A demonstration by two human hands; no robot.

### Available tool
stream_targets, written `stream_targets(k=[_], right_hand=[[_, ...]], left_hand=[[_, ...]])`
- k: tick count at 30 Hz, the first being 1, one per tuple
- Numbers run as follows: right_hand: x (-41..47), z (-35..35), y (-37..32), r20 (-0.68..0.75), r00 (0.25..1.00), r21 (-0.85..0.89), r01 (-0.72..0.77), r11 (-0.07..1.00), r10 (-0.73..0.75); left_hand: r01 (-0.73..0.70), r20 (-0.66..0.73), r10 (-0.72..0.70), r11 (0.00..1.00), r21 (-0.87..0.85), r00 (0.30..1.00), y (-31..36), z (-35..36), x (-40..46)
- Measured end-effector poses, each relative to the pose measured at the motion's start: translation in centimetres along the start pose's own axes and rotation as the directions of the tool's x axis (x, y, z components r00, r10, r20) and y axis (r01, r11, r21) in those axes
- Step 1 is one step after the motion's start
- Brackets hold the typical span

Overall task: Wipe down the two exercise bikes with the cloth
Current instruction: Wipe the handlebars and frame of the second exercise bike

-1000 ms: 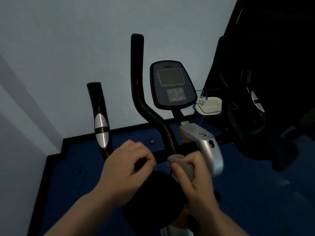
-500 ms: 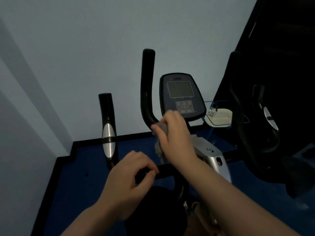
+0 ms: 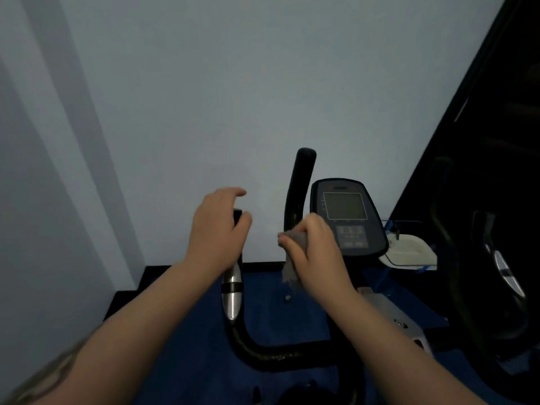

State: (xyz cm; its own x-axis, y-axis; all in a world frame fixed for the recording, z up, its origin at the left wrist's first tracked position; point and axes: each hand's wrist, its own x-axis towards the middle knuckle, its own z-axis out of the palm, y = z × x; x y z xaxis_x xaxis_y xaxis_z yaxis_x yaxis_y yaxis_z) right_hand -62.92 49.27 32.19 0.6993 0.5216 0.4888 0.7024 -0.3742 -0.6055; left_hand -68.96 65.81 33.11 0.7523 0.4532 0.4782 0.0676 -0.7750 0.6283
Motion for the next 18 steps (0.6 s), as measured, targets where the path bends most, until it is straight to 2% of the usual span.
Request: stream_targets(k=[2,4,6,8,10,11,13,15,18], right_hand=[[-3.0,-0.7,0.8,0.013,0.997,-0.097,0.074,0.993,-0.073],[-3.7,-1.2,1.5,0.064,0.992,-0.140,0.116,0.983,-0.108],[-1.0,-0.7,1.0,0.031,0.998,-0.079,0.052,0.996,-0.050],[2.7,0.2,-0.1,-0.075,0.995,-0.012,-0.070,0.997,0.069],[4.1,1.0,-0.5,-0.161,0.974,0.049,-0.155,0.987,0.161],[3.5,1.1,-0.5,-0.158,0.967,0.104,-0.183,0.978,0.198],[0.6,1.1,0.1,-0.086,0.984,0.078,-0.146,0.986,0.153],[-0.8,0.7,0.8,-0.022,0.997,-0.043,-0.070,0.997,0.069],[2.7,0.5,0.5,-0.096,0.994,-0.064,-0.049,0.997,0.043]], left_hand=[[0.091,0.056,-0.085,0.989,-0.115,0.995,-0.5,0.5,0.1],[0.100,0.013,-0.099,0.983,-0.152,0.995,-0.7,0.9,-0.1],[0.083,-0.005,-0.084,0.989,-0.119,0.996,-0.8,1.0,-0.1],[0.067,-0.005,-0.068,0.994,-0.089,0.998,-1.0,0.9,0.1],[0.064,-0.014,-0.066,0.992,-0.107,0.998,-1.1,1.0,0.1],[0.062,-0.025,-0.066,0.989,-0.132,0.998,-1.1,1.2,0.0],[0.060,-0.058,-0.073,0.979,-0.197,0.996,-1.1,1.6,-0.1],[0.063,-0.096,-0.089,0.966,-0.252,0.991,-0.9,1.9,-0.2],[0.059,-0.113,-0.089,0.968,-0.243,0.990,-0.7,2.1,-0.1]])
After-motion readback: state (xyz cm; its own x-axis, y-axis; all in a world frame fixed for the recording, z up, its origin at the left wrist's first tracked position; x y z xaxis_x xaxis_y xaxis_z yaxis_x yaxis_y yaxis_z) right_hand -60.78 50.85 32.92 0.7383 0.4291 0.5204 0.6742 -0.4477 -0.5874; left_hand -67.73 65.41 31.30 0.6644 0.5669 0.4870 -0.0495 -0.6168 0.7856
